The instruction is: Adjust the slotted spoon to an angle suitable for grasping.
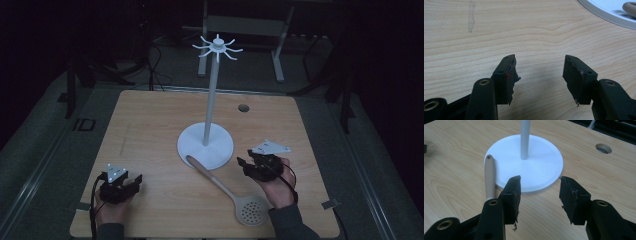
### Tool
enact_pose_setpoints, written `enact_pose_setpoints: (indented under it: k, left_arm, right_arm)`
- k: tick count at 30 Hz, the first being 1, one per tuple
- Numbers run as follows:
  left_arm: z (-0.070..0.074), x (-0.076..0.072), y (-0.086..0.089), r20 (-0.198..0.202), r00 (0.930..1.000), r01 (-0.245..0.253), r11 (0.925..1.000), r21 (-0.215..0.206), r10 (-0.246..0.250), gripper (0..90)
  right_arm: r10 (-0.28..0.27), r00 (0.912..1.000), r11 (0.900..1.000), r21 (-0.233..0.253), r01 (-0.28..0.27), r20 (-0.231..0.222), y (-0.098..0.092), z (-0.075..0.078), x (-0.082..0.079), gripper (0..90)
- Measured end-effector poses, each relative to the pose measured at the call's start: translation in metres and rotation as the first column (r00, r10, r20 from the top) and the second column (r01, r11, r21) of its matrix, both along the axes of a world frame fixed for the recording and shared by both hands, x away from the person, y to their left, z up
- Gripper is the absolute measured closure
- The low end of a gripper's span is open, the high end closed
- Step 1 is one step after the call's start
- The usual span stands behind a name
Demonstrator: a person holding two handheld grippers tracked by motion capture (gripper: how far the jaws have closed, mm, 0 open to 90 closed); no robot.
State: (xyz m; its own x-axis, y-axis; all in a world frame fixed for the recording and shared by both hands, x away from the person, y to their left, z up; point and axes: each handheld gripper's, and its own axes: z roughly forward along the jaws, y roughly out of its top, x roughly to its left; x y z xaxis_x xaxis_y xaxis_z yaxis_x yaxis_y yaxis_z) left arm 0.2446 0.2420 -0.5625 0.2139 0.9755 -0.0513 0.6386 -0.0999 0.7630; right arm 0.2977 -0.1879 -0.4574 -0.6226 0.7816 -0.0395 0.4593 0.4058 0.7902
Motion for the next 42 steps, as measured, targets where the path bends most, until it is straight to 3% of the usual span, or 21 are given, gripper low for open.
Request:
enact_pose_setpoints:
  k: [42]
  left_arm:
    - [0.000, 0.000, 0.000, 0.002, 1.0000, -0.002, 1.0000, -0.002, 0.002, 44.3]
  right_arm:
    - [0.094, 0.9933, 0.991, -0.087, -0.099, -0.068, 0.026, 0.007, 0.016, 52.0]
